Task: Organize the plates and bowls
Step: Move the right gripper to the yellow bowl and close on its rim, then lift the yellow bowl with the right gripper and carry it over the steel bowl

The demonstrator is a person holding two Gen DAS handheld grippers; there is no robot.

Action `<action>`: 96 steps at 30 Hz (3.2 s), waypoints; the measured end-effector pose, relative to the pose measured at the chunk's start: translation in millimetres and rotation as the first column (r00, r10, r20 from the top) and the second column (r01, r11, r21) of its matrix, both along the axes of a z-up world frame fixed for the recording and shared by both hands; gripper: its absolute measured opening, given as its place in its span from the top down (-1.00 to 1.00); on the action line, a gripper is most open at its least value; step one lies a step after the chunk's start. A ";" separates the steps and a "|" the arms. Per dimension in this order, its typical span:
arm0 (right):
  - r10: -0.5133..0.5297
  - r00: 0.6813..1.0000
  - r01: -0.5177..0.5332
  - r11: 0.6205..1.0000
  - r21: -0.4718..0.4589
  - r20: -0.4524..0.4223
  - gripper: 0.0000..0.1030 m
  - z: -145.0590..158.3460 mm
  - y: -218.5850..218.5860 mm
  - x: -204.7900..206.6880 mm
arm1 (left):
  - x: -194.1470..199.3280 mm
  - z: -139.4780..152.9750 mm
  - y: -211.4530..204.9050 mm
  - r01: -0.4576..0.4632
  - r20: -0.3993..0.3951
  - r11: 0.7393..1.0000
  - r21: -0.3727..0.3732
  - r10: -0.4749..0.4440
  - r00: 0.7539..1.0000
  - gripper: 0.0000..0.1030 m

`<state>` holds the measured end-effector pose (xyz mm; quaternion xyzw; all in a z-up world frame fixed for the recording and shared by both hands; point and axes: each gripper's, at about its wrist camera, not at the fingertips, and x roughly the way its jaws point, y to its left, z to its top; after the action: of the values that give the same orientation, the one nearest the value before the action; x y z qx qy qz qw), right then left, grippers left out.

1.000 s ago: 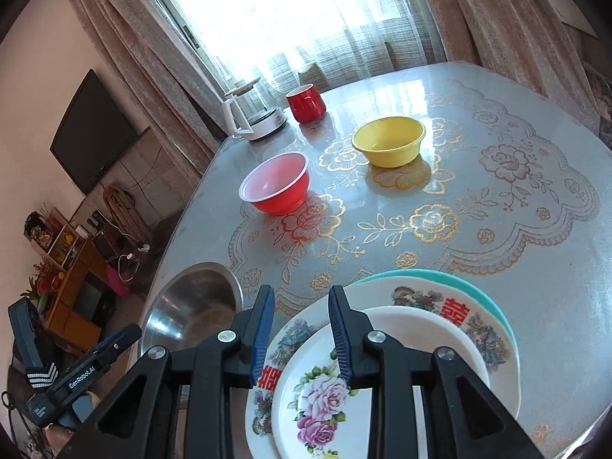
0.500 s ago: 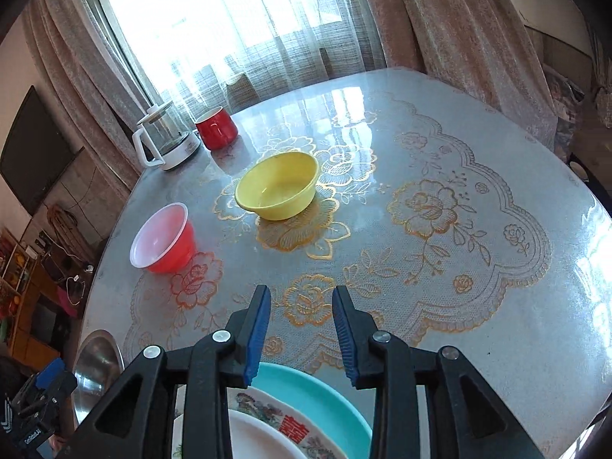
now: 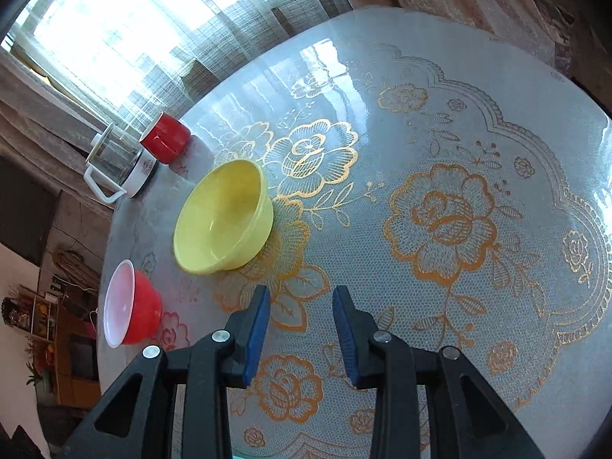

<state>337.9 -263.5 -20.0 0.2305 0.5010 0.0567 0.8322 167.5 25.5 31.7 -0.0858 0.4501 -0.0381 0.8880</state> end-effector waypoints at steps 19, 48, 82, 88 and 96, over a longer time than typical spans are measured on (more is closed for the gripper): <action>-0.006 0.999 0.012 0.988 0.153 -0.043 0.65 -34.2 28.2 58.1 | 41.5 15.0 -9.3 -0.006 0.003 1.000 0.000 0.006 1.000 -0.61; 0.115 0.993 -0.114 0.985 0.127 0.001 0.74 -36.6 14.8 -5.0 | 168.2 -41.8 -122.3 0.164 -0.091 0.980 0.116 -0.154 0.984 0.67; 0.175 0.983 -0.177 0.983 0.049 0.048 0.75 6.6 68.8 -77.7 | 73.4 -12.9 -75.0 0.084 -0.005 0.994 0.062 -0.084 0.996 0.72; 0.196 0.978 -0.200 0.979 0.050 0.067 0.75 15.5 79.1 -96.3 | 50.3 -5.4 -61.5 0.059 -0.003 0.998 0.035 -0.059 0.998 0.72; 0.221 0.971 -0.228 0.970 0.080 0.087 0.75 22.7 95.1 -115.5 | 21.0 3.6 -38.4 0.042 0.023 0.999 0.003 -0.042 0.999 0.72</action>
<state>222.4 -168.4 2.7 0.2069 0.4880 0.1818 0.8282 188.5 -12.9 35.4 -0.0746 0.4418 -0.0573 0.8922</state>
